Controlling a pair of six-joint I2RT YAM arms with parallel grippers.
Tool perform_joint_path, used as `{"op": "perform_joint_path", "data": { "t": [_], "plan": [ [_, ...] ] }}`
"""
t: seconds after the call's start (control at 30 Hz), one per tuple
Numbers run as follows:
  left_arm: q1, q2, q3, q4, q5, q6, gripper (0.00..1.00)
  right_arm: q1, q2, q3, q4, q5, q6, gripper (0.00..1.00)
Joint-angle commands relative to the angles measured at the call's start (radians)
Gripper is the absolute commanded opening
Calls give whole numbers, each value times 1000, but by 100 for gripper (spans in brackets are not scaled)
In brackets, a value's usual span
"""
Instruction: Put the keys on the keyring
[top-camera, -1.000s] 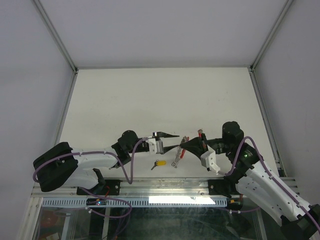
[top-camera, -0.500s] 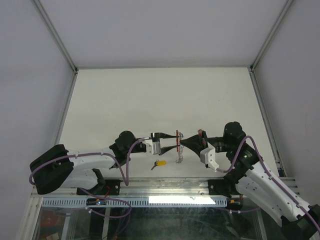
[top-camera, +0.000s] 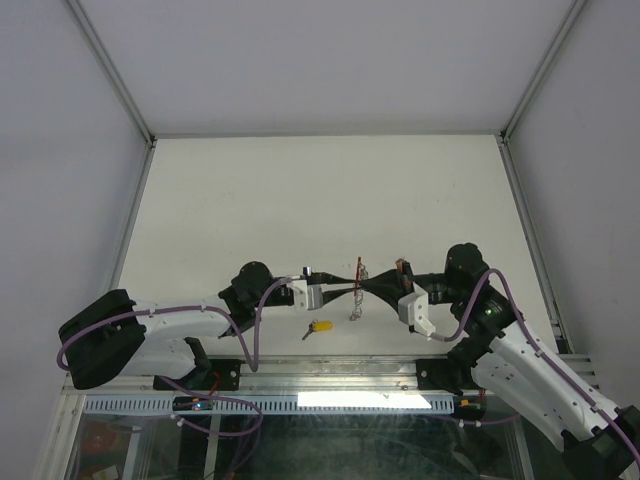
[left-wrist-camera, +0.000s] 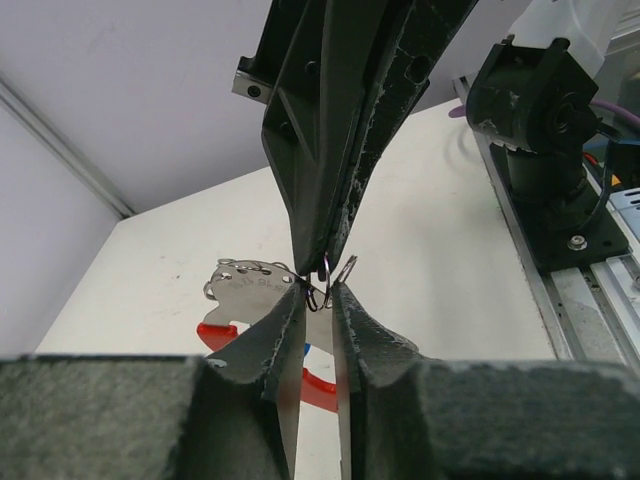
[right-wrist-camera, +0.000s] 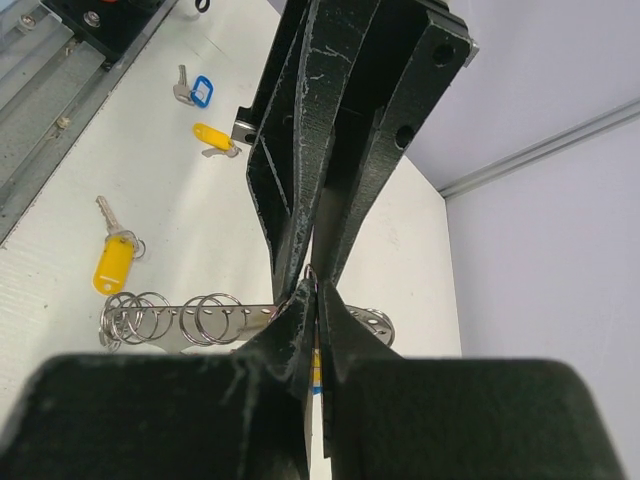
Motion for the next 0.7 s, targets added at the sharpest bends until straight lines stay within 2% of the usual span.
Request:
{"op": "perform_joint_path", "data": {
  "t": [0.0, 0.07, 0.2, 0.3, 0.4, 0.5, 0.6, 0.67],
  "plan": [
    [-7, -28, 48, -13, 22, 11, 10, 11, 2, 9, 43, -8, 11, 0],
    [-7, -27, 61, -44, 22, 19, 0, 11, 2, 9, 43, -6, 11, 0],
    [-7, -32, 69, -83, 8, 31, 0, 11, 2, 17, 16, -5, 2, 0],
    [-7, -50, 76, -150, -13, 70, 0, 11, 8, 56, -72, 4, -20, 0],
    [-7, -72, 98, -284, -45, 134, 0, 11, 25, 117, -195, 24, -20, 9],
    [-7, -93, 127, -398, -73, 182, 0, 11, 31, 157, -259, 54, 41, 16],
    [-7, -114, 148, -477, -73, 182, 0, 11, 29, 172, -268, 90, 155, 18],
    [-7, -120, 167, -527, -130, 244, 0, 11, 28, 182, -262, 127, 246, 19]
  ]
}}
